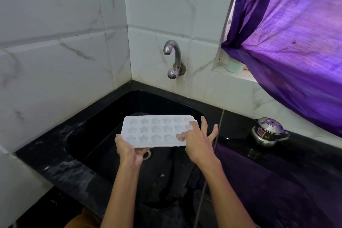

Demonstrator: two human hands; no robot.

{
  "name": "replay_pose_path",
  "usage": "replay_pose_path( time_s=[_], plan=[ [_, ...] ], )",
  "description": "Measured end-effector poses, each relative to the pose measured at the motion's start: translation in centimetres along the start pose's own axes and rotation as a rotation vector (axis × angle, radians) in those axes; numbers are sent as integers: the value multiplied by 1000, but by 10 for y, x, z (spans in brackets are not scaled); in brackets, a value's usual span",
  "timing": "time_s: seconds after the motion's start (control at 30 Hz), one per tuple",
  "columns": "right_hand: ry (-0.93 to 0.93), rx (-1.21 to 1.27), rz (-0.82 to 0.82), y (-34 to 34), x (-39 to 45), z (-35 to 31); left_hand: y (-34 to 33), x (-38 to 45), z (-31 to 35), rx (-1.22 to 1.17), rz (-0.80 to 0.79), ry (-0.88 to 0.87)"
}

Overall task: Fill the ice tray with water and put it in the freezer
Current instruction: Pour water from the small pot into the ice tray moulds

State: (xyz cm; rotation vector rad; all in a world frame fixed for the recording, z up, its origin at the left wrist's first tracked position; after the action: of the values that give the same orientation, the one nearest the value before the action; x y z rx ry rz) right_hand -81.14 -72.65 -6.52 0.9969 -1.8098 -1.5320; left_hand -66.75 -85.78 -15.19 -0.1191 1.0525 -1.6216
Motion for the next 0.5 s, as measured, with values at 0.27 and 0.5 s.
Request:
replay_pose_path(
  time_s=[0.27,0.5],
  plan=[
    [21,49,144,12,0,-5,1,-2,-2,3,14,8],
    [107,50,22,-9,-1,-26,5,-2,-7,13,29,19]
  ],
)
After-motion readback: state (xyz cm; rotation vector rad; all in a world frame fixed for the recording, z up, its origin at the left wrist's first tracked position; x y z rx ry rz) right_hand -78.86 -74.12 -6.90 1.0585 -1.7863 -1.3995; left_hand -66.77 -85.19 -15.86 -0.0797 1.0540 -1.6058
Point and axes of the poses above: each hand's wrist, its own x-axis towards the middle knuckle, its own y-axis out of the back of the hand, z = x × y, the point moved 7 cm from there along x, towards the middle knuckle, and after that the axes turned 6 degrees about -z, right-handed, at the moved point
